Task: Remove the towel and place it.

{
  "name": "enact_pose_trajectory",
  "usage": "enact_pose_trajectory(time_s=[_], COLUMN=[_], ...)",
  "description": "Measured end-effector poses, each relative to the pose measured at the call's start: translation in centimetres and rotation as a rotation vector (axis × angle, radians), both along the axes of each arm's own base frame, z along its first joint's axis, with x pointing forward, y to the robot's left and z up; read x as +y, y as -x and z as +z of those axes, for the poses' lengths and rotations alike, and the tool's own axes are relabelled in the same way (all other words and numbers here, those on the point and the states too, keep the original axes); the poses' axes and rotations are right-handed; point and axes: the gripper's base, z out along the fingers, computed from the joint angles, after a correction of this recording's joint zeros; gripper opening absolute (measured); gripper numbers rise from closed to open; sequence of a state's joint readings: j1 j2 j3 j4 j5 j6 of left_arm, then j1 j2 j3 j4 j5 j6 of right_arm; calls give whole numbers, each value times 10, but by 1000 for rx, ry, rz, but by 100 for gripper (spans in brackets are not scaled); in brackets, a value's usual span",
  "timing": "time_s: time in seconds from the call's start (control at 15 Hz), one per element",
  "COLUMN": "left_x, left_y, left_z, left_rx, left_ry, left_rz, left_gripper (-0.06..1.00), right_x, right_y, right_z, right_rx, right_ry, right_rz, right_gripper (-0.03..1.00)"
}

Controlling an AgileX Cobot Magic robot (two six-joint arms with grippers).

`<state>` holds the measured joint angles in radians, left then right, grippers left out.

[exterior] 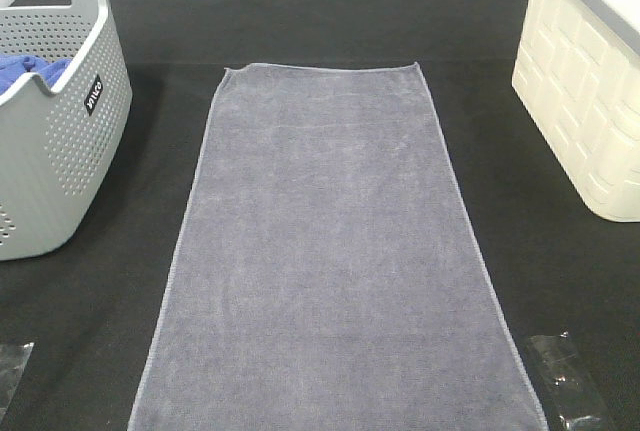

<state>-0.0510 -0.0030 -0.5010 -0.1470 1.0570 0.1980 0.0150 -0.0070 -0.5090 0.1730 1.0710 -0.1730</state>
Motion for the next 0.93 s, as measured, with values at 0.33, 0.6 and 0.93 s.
enact_pose_trajectory(time_s=[0.33,0.6,0.93], left_x=[0,0,0], left_y=[0,0,0], left_z=[0,0,0], left_rx=[0,0,0], left_ry=[-1,-1,-1], left_rz=[0,0,0], left_gripper=[65,65,65], right_x=[0,0,0], right_y=[0,0,0], right_z=[0,0,0], right_rx=[0,0,0], right_ry=[0,0,0], right_rz=[0,0,0], right_gripper=[78,78,78])
